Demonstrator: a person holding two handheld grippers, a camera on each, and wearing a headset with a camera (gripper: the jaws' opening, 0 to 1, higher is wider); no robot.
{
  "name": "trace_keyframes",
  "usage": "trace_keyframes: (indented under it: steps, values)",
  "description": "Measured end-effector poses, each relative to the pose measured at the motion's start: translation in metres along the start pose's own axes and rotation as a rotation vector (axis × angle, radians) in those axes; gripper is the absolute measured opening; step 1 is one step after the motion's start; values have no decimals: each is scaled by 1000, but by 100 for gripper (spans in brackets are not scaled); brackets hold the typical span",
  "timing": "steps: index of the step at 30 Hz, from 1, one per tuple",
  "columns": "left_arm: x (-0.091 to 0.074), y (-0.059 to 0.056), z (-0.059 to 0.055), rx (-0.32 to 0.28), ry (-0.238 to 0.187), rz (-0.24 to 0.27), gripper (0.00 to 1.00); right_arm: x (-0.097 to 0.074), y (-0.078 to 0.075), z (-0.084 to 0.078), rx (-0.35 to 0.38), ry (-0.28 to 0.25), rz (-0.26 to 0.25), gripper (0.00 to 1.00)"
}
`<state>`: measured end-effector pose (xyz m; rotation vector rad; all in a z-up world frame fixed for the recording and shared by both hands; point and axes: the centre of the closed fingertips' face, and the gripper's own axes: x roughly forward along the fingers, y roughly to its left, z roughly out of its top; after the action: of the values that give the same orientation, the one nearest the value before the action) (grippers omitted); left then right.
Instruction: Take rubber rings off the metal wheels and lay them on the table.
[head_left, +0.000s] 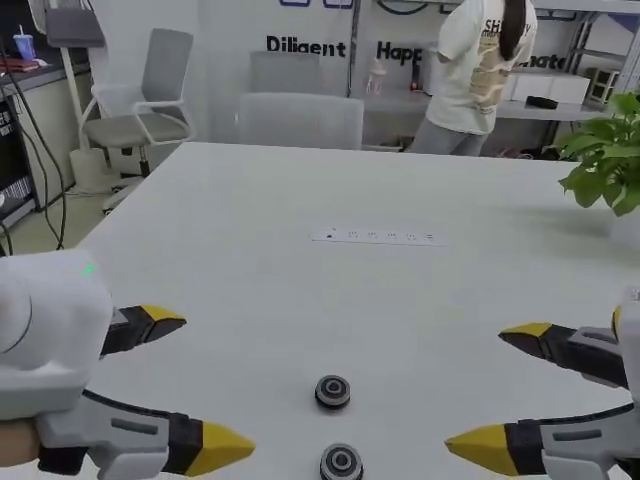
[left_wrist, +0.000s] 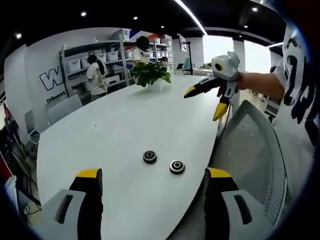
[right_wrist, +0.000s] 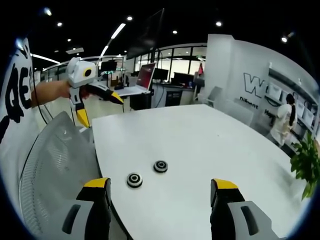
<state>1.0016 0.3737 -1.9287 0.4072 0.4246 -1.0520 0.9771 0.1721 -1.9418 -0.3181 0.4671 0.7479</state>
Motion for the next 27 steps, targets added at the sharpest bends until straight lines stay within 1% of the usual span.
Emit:
trace_keyframes:
  steps: [5,11,16,21,27]
  values:
    - [5,0,2,1,-2,-9,81,3,1,-1,-5,7,10,81]
    - [10,-2,0,13,10,-24,81,6,2,-4,-6,10,17,81]
    - [15,-2,1,20,10,-34,81,9,3,-7,-9,12,27,80]
    - [20,-5,3,27,3,-52,81,12,5,-10,-24,8,43,80]
    - [25,-7,3,32,7,-65,81,15,4,-14,-34,12,54,79]
